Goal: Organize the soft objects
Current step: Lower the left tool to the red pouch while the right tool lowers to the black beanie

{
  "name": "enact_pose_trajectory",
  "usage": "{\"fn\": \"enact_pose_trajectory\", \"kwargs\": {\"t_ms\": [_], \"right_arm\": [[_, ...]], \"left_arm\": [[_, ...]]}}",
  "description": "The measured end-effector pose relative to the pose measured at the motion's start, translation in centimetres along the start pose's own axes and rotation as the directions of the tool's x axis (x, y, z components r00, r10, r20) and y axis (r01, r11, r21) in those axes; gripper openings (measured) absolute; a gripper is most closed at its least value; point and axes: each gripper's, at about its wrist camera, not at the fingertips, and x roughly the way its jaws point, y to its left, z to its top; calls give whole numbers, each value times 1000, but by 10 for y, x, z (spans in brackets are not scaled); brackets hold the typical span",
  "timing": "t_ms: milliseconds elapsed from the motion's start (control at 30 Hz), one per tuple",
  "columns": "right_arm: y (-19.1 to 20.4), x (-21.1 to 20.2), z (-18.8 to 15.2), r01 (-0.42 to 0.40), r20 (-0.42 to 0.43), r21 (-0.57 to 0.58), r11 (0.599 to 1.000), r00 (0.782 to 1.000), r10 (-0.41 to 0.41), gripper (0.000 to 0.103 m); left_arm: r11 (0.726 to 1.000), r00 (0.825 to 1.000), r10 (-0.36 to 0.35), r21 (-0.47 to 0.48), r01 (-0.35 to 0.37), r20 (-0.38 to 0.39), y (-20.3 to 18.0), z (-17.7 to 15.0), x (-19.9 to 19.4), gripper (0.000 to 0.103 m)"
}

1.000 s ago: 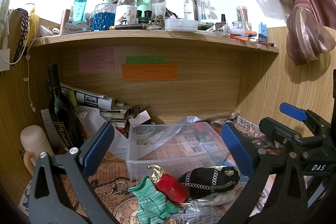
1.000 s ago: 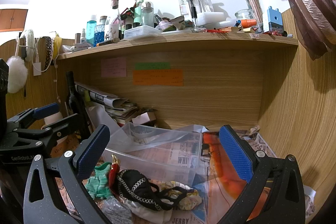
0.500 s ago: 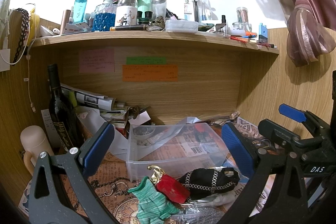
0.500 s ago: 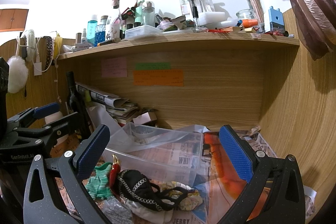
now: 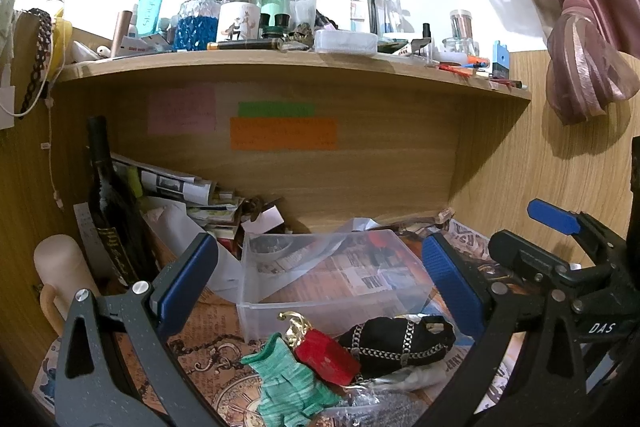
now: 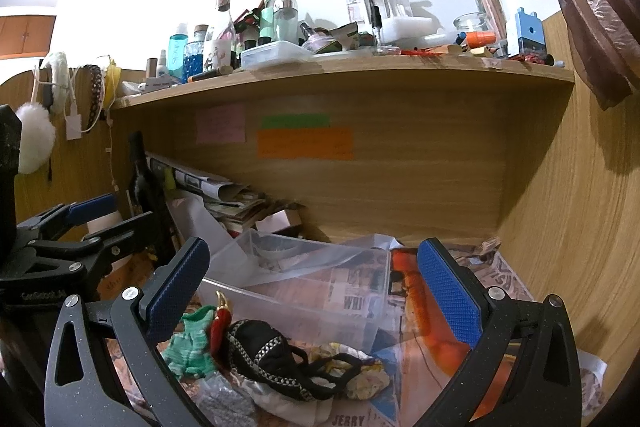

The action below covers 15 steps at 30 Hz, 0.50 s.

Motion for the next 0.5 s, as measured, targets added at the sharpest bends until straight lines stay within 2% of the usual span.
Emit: {"fn": "enact_pose_trajectory", "kwargs": {"t_ms": [167, 267, 300, 500], "right_arm": [[-3, 5, -5, -12, -20, 0, 1000, 1000, 12, 103], [-3, 10, -11, -21, -42, 1, 1000, 999, 21, 102], [-4, 13, -14, -24, -56, 2, 1000, 998, 24, 101], [-6, 29, -31, -55, -149, 12, 998, 987, 56, 88]], "left_arm": [[1000, 1000, -17, -12, 16, -20, 4, -6, 6, 103], [1000, 999, -16, -21, 15, -45, 8, -11, 10, 93], [1000, 998, -15, -22, 13, -64, 10, -14, 13, 89], [999, 988, -16, -45, 9, -154, 21, -33, 29, 84]]}}
